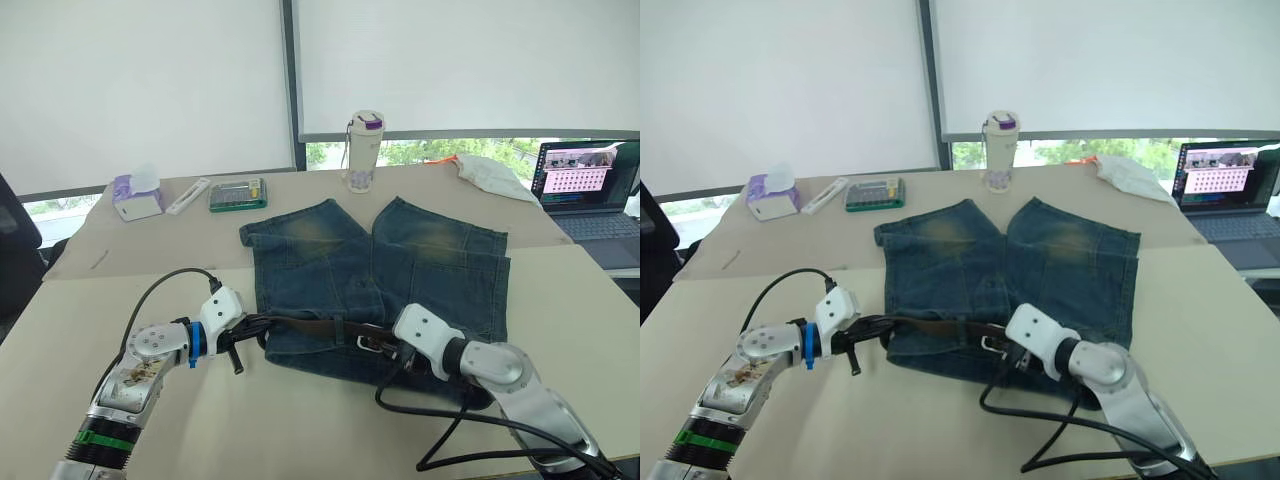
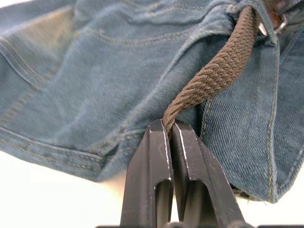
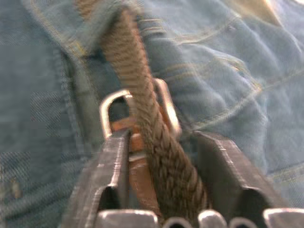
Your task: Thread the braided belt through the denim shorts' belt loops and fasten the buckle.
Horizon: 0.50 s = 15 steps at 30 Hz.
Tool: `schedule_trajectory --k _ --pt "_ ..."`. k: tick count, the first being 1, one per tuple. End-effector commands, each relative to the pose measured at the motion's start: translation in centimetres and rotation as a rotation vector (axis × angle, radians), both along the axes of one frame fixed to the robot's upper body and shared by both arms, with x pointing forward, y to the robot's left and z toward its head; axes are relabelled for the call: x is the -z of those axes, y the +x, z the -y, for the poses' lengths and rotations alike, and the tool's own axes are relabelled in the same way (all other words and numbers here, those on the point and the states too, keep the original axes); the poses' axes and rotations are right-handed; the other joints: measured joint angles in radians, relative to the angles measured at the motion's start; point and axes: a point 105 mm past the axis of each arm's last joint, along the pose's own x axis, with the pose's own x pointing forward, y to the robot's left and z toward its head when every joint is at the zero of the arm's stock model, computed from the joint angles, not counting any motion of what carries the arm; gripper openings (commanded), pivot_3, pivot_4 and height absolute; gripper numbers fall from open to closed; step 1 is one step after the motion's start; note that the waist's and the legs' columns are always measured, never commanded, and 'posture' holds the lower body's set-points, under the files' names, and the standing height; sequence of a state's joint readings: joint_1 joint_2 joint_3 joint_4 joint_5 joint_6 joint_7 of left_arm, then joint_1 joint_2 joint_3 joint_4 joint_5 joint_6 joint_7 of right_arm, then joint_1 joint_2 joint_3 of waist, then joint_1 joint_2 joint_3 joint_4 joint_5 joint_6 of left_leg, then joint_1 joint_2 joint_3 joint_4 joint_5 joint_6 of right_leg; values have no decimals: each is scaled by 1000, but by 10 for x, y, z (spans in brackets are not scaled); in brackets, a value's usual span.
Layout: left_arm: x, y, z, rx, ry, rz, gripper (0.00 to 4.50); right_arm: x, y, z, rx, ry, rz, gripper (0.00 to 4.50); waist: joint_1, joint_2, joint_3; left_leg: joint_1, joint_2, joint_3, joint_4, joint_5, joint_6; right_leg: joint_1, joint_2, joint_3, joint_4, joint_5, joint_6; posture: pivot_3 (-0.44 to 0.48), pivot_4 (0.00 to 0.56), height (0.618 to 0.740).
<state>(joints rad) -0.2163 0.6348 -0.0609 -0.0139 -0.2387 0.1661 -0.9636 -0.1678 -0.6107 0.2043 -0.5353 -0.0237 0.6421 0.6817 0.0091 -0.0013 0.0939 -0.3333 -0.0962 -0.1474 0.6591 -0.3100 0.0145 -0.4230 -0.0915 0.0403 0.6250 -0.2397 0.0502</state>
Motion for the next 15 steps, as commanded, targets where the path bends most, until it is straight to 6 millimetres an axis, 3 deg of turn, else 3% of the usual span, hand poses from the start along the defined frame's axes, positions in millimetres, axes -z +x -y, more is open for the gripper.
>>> schedule_trajectory --k 1,13,15 --pt "-12 -1 1 14 -8 22 0 -21 4 -7 -65 -41 105 2274 0 0 0 0 0 0 0 0 0 0 0 0 0 0 0 0 150 740" --pt "-13 0 3 25 -2 11 0 -8 12 -33 -228 -139 133 2274 2 0 0 0 0 0 0 0 0 0 0 -1 0 0 0 0 150 740" --pt "-13 0 2 23 0 13 0 -7 14 -33 -245 -170 153 1748 2 0 0 0 0 0 0 0 0 0 0 -1 0 0 0 0 150 740"
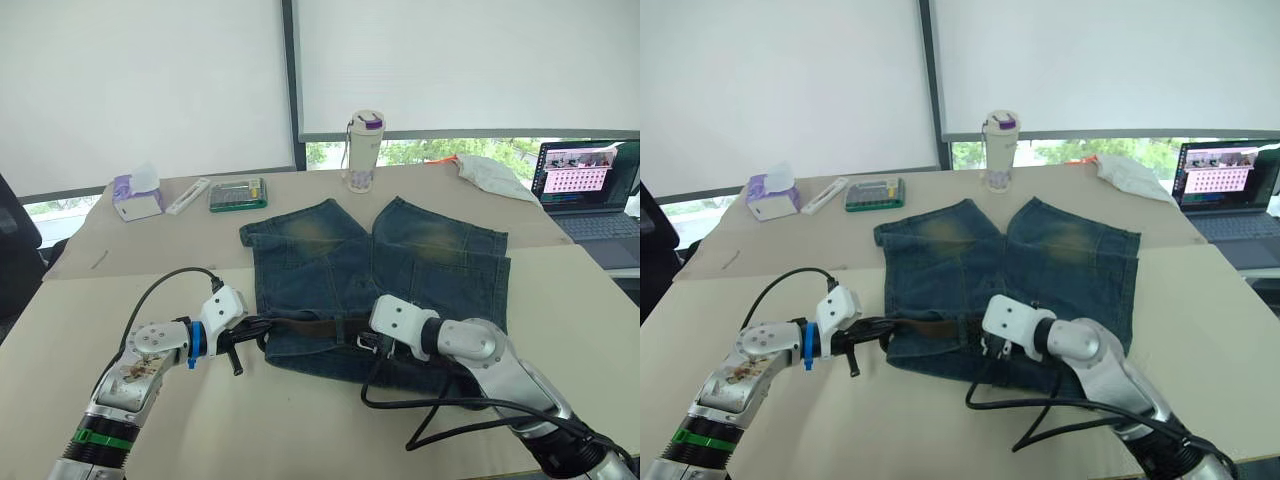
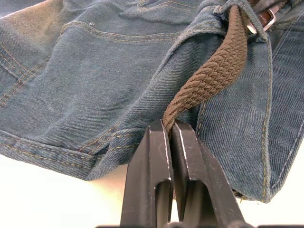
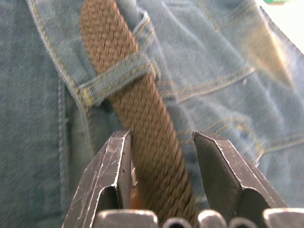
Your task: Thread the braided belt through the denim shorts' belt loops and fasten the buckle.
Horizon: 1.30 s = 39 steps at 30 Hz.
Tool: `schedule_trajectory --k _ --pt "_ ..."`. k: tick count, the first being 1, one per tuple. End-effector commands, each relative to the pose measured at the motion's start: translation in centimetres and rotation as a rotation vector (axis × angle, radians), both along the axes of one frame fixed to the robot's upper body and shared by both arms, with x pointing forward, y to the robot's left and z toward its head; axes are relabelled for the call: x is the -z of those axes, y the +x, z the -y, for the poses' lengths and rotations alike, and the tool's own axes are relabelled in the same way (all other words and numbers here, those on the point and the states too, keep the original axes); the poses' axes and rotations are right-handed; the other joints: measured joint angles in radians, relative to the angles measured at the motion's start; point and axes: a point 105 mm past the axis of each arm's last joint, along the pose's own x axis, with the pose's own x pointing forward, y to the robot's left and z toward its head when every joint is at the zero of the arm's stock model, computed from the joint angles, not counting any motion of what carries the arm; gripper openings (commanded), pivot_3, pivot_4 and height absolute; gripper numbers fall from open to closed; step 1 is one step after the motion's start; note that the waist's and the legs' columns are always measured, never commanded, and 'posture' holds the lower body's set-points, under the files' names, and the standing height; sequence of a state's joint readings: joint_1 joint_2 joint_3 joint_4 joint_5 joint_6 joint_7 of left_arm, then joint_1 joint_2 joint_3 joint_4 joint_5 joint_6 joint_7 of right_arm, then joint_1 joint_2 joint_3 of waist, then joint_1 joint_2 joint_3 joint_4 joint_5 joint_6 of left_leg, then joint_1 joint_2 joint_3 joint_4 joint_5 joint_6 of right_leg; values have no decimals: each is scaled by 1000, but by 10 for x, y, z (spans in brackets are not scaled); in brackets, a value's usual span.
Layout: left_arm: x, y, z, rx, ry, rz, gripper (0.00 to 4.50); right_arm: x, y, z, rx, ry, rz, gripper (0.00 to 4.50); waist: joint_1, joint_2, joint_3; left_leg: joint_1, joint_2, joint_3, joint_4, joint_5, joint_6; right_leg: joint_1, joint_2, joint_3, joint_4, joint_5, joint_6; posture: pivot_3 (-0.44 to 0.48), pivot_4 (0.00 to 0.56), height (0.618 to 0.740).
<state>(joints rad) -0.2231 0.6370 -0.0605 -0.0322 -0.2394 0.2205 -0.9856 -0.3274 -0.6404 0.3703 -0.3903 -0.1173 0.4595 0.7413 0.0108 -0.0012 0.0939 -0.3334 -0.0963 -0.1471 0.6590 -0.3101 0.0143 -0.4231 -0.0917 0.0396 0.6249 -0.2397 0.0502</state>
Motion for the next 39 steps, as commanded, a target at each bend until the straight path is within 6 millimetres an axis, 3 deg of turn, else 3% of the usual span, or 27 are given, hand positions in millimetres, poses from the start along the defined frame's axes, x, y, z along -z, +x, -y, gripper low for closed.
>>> schedule_trajectory --k 1,5,10,17,21,27,29,32,36,39 --pt "-13 2 1 11 -5 51 0 -8 1 -5 -49 -28 74 1474 0 0 0 0 0 0 0 0 0 0 0 0 0 0 0 0 150 740" --pt "-13 3 0 2 -13 45 0 -12 -3 -5 -101 -68 149 116 0 0 0 0 0 0 0 0 0 0 0 0 0 0 0 0 150 740" --pt "-12 1 0 -8 -61 -27 0 -17 -15 -1 -211 -155 293 53 0 0 0 0 0 0 0 0 0 0 0 0 0 0 0 0 150 740" --pt "-15 4 -2 -8 -93 -94 0 -25 -22 12 -213 -163 391 53 2 0 0 0 0 0 0 0 0 0 1 0 0 0 0 0 150 740" --pt "-26 20 -5 -43 -13 127 0 -32 -18 15 -198 -198 497 53 2 0 0 0 0 1 0 0 0 0 1 0 0 0 0 0 150 740" --pt "-46 20 2 12 87 550 0 -41 -20 18 -168 -205 650 53 6 0 0 0 0 2 0 0 -1 0 0 1 -1 0 0 0 150 740" --pt "-47 16 6 35 92 606 0 -38 -23 18 -179 -208 673 53 8 0 0 0 0 2 0 0 -1 0 0 1 -1 0 0 0 150 740" --pt "-34 7 12 87 112 584 0 -18 -31 16 -235 -237 621 53 5 0 0 0 0 3 0 0 -1 0 0 1 -1 0 0 0 150 740" --pt "-20 1 9 95 117 471 0 15 -47 9 -343 -250 522 53 2 0 0 1 0 4 0 0 0 1 1 2 -1 0 0 0 150 740" --pt "-22 1 4 64 36 329 0 31 -54 8 -400 -260 464 53 1 0 0 1 0 4 0 0 0 1 2 1 0 0 0 0 150 740"
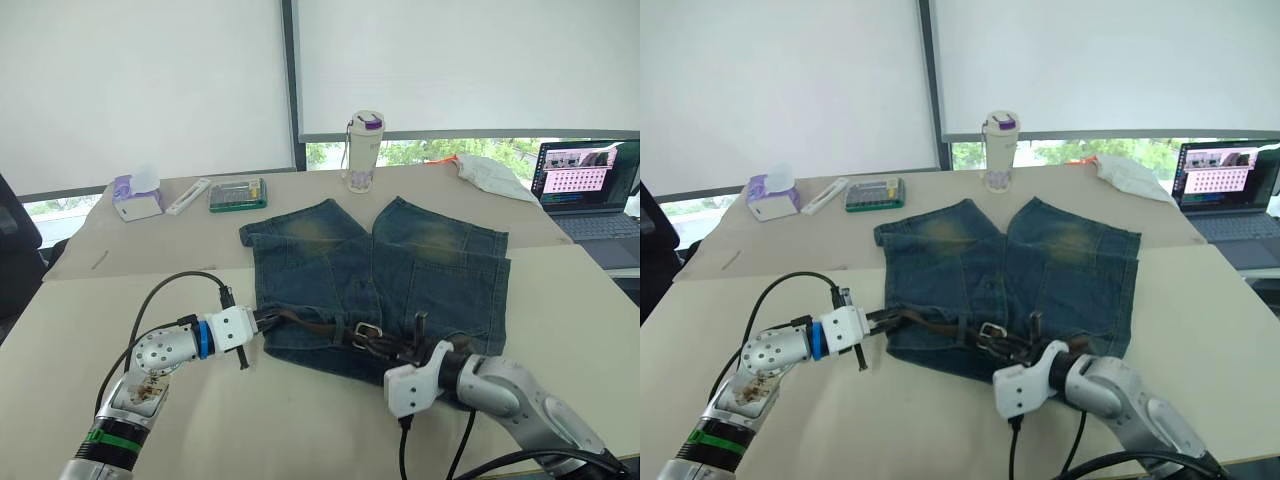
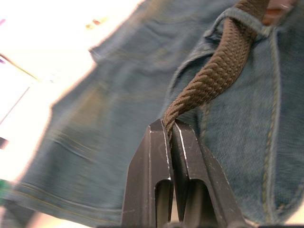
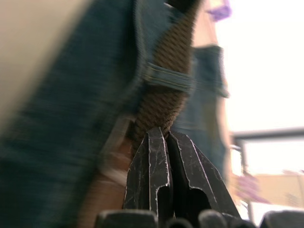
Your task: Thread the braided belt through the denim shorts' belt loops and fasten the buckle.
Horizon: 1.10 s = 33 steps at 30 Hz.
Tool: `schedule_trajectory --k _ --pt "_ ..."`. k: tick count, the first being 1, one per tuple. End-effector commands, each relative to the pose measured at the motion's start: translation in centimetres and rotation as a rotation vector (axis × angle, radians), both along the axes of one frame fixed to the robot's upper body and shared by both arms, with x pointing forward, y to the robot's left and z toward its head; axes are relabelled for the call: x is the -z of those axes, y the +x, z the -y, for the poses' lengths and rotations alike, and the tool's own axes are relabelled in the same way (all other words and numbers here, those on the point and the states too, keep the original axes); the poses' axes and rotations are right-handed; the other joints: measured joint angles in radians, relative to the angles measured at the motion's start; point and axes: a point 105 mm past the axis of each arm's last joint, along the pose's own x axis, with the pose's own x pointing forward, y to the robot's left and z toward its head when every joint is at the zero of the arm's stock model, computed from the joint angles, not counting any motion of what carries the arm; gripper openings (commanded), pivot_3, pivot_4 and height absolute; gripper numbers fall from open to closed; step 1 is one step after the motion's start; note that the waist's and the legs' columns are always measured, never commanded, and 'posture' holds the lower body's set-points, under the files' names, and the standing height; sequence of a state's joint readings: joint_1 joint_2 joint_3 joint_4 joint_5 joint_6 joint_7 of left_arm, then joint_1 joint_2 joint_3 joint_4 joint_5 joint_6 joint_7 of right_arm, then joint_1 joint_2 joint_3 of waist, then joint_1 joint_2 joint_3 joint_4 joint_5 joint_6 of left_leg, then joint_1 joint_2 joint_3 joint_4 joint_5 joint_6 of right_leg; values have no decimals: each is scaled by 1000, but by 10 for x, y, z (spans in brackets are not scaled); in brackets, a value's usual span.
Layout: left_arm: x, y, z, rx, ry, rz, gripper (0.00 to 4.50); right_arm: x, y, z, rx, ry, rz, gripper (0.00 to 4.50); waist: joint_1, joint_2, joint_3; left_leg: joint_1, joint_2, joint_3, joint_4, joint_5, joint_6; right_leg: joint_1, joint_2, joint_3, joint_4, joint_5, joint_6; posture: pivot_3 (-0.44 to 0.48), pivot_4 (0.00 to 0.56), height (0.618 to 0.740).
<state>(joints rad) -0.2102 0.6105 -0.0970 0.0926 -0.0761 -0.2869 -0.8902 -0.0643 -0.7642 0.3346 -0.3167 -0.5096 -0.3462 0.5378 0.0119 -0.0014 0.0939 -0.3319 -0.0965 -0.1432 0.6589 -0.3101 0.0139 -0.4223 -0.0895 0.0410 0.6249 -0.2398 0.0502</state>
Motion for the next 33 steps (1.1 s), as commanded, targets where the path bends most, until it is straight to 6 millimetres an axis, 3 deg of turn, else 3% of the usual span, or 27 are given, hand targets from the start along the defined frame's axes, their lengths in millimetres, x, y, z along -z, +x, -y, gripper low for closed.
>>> schedule_trajectory --k 1,3,7,9,12,14,15,17,20,22,24,30,33 --pt "-19 0 -5 -1 -80 -92 339 11 -7 0 -60 -40 -37 19 -1 0 0 0 0 0 0 0 0 0 0 0 0 0 0 0 150 740" --pt "-21 -2 -7 7 -109 -187 986 14 -6 1 -64 -52 -56 0 -1 0 0 1 0 0 0 0 1 1 0 0 0 0 0 0 150 740" --pt "-27 -27 -12 84 -194 -676 2342 12 3 5 -44 -57 -59 0 -5 0 0 2 0 1 0 0 1 1 2 0 1 0 0 0 150 740" --pt "-36 -37 -19 116 -220 -831 2342 11 7 8 -14 -57 -75 0 -6 0 1 2 0 1 0 -1 2 1 2 0 2 -1 1 0 150 740" --pt "-61 -36 -22 146 -334 -948 2342 7 13 12 17 -59 -88 0 -3 0 1 3 0 1 0 -1 2 2 2 -1 2 -1 0 0 150 740" --pt "-75 -37 -14 199 -369 -981 2401 5 14 13 23 -58 -88 781 -2 0 1 4 0 1 0 -1 2 2 2 -1 1 -1 0 0 150 740" --pt "-79 -34 -7 209 -388 -977 2133 4 14 13 31 -60 -87 1049 -2 0 1 4 0 1 0 -1 2 2 2 -1 1 -1 0 0 150 740" --pt "-81 -29 4 219 -399 -960 1608 5 15 15 50 -74 -80 1074 -1 0 1 4 0 1 0 -1 1 2 2 -1 1 -1 0 0 150 740" --pt "-65 -19 26 186 -325 -916 525 6 26 18 107 -81 -27 1074 -1 -1 1 4 0 1 0 -1 1 2 2 0 1 -1 0 0 150 740" --pt "-44 -12 36 131 -261 -896 0 8 26 15 118 -69 -10 511 -1 -1 0 4 0 2 0 -1 0 2 2 1 1 -1 0 0 150 740" --pt "-19 -5 41 79 -168 -856 0 14 22 13 125 -70 -37 14 -1 -1 0 4 0 3 0 -1 0 2 2 3 1 -1 0 0 150 740" --pt "37 5 39 -15 -42 -786 0 29 18 20 188 -65 -117 14 3 -2 -1 6 1 5 0 -2 -1 2 3 4 1 -1 -1 0 150 740" --pt "48 14 42 -58 -53 -729 0 29 14 21 213 -31 -160 14 16 -2 -2 10 1 5 0 -3 0 9 2 4 -1 -1 -1 0 150 740"
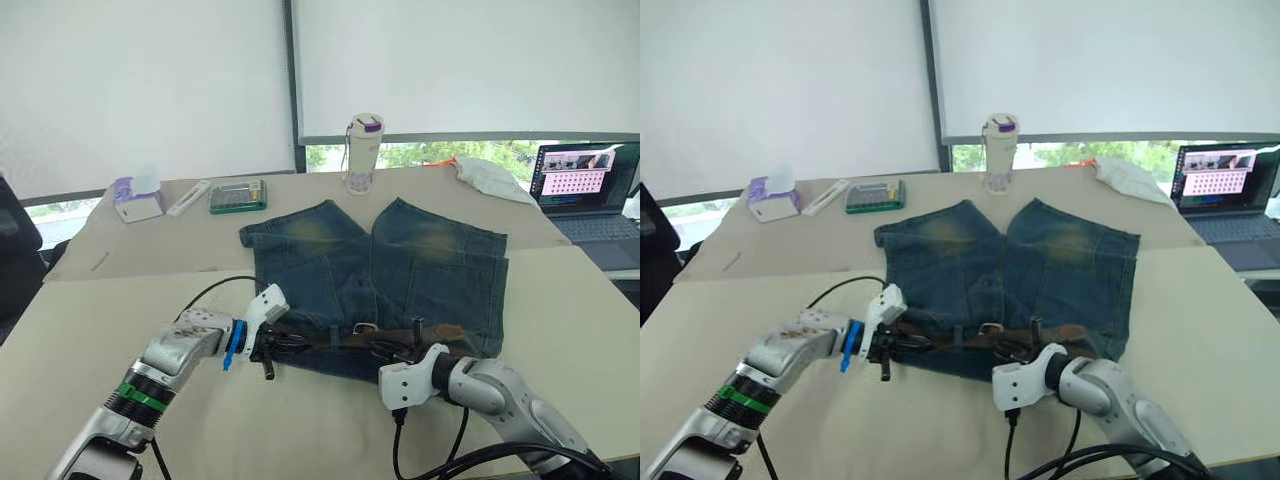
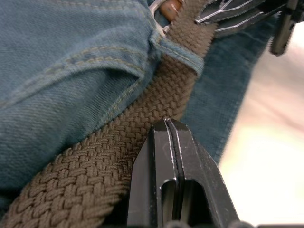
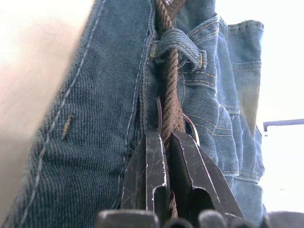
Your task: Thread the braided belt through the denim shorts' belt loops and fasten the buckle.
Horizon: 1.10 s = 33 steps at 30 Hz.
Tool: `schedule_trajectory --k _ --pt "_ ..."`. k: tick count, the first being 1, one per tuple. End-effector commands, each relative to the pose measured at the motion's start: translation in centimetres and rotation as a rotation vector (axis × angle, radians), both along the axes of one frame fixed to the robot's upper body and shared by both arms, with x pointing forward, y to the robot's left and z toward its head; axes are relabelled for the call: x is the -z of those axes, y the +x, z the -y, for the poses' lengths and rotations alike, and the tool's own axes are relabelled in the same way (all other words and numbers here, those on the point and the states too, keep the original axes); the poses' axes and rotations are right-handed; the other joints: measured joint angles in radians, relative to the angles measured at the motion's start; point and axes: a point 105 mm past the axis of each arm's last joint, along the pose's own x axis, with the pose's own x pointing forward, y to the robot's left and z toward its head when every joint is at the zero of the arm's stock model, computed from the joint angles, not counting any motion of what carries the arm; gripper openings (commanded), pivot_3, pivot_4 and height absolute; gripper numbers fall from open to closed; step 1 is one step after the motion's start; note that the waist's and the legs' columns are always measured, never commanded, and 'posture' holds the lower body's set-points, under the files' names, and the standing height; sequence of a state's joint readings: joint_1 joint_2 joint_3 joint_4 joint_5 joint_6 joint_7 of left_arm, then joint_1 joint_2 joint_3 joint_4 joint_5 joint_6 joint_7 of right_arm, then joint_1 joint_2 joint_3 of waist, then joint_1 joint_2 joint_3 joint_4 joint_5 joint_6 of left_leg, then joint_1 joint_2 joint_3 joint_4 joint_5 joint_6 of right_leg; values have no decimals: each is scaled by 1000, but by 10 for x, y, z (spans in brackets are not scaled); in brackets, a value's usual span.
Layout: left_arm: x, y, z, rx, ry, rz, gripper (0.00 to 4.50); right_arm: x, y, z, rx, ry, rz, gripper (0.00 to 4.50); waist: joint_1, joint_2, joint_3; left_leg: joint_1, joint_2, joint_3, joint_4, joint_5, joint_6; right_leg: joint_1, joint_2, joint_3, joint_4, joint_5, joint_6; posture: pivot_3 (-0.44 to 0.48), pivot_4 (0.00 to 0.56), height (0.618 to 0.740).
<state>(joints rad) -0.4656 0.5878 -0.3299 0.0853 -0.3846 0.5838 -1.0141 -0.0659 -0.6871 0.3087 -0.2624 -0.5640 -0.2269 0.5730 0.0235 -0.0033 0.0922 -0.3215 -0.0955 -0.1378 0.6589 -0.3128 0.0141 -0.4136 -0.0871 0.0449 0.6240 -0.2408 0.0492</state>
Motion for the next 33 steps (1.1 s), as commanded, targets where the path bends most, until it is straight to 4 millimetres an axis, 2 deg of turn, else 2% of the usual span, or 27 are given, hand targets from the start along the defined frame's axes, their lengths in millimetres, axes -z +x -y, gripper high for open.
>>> schedule_trajectory --k 1,4,7,11,13,14,15,18,19,20,22,29,33 --pt "23 12 -8 -79 83 73 0 14 -4 9 70 9 -110 14 7 0 0 3 0 0 0 -1 1 4 0 -1 -1 0 0 0 150 740" --pt "21 16 -5 -80 62 147 0 11 1 12 103 8 -86 14 12 1 0 9 0 0 0 -4 4 11 0 -1 -3 -2 1 0 150 740" --pt "-2 23 0 -119 -67 195 0 -1 15 13 184 85 -45 14 13 0 0 9 0 1 0 -3 4 11 -1 -1 -2 -2 1 0 150 740" --pt "-30 15 0 -76 -183 159 0 -9 9 10 200 183 -145 14 12 0 0 5 1 1 1 -3 3 7 -1 -1 -1 -2 1 0 150 740" --pt "-41 8 0 -32 -197 158 0 -19 8 9 219 237 -151 14 11 0 0 4 0 1 1 -3 4 6 -1 -1 -1 -2 1 0 150 740" --pt "-48 7 0 -24 -208 159 0 -23 8 10 225 248 -145 652 11 0 0 4 0 1 1 -3 4 5 -1 -1 -1 -2 1 0 150 740" --pt "-54 7 -1 -21 -219 162 0 -26 9 11 231 240 -126 879 11 0 0 3 0 1 1 -4 4 4 -1 -1 0 -2 1 0 150 740" --pt "-65 10 -2 -29 -225 178 800 -27 7 13 243 237 -129 1861 11 0 1 3 0 1 1 -4 4 4 -2 -1 0 -2 1 0 150 740" --pt "-66 13 -2 -36 -219 185 1210 -28 6 13 247 248 -136 2312 11 0 1 3 0 1 1 -4 4 4 -1 -1 0 -2 1 0 150 740" --pt "-66 15 -2 -38 -209 184 1518 -29 5 11 245 263 -163 2571 10 0 1 3 0 1 1 -4 4 4 -1 -1 0 -2 1 0 150 740" --pt "-64 17 -2 -36 -188 177 2137 -32 1 6 232 296 -211 2583 5 0 1 3 0 1 1 -3 3 3 -1 -1 0 -2 1 0 150 740" --pt "-47 10 -6 28 -95 138 2137 -62 -17 -7 197 535 -488 2583 -12 -1 2 1 2 1 0 -4 3 1 -1 0 0 -2 1 0 150 740" --pt "-43 9 -7 39 -79 111 2137 -74 -22 -7 191 573 -571 2583 -10 0 2 0 2 0 0 -4 4 -1 -1 0 0 -2 1 0 150 740"
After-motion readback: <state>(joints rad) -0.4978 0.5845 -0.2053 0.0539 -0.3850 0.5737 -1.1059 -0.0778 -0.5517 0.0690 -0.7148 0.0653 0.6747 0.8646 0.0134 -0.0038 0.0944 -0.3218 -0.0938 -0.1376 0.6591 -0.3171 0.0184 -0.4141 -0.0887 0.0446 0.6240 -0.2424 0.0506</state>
